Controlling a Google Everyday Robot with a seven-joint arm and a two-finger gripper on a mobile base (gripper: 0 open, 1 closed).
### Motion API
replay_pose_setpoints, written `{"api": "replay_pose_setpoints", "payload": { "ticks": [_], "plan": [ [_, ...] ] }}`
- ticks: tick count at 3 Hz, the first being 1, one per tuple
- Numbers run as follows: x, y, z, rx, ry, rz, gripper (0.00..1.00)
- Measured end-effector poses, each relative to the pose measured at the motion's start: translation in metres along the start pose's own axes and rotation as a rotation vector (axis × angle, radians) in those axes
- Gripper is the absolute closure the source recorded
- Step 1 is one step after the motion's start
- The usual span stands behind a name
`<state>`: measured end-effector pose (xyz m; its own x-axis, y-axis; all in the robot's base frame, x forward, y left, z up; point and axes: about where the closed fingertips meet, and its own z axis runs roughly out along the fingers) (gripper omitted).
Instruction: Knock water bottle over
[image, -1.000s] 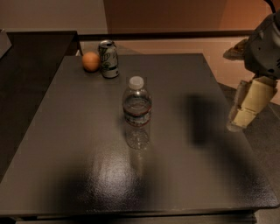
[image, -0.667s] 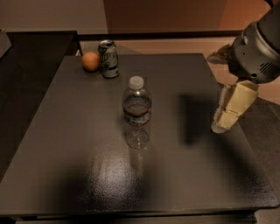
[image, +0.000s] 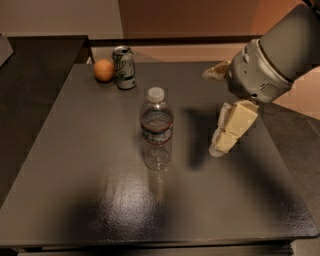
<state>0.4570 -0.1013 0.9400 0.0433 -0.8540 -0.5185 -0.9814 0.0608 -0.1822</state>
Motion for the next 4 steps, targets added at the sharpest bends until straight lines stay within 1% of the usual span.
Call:
{"api": "replay_pose_setpoints", "payload": {
  "ticks": [1, 2, 3, 4],
  "plan": [
    [-0.018, 0.009, 0.017, -0.061, -0.088, -0.007, 0.0],
    [-0.035, 0.022, 0.03, -0.139, -0.179, -0.001, 0.0],
    [-0.052, 0.029, 0.038, -0.202, -0.263, 0.011, 0.0],
    [-0.072, 0.032, 0.047, -0.236, -0.354, 0.004, 0.0]
  ]
}}
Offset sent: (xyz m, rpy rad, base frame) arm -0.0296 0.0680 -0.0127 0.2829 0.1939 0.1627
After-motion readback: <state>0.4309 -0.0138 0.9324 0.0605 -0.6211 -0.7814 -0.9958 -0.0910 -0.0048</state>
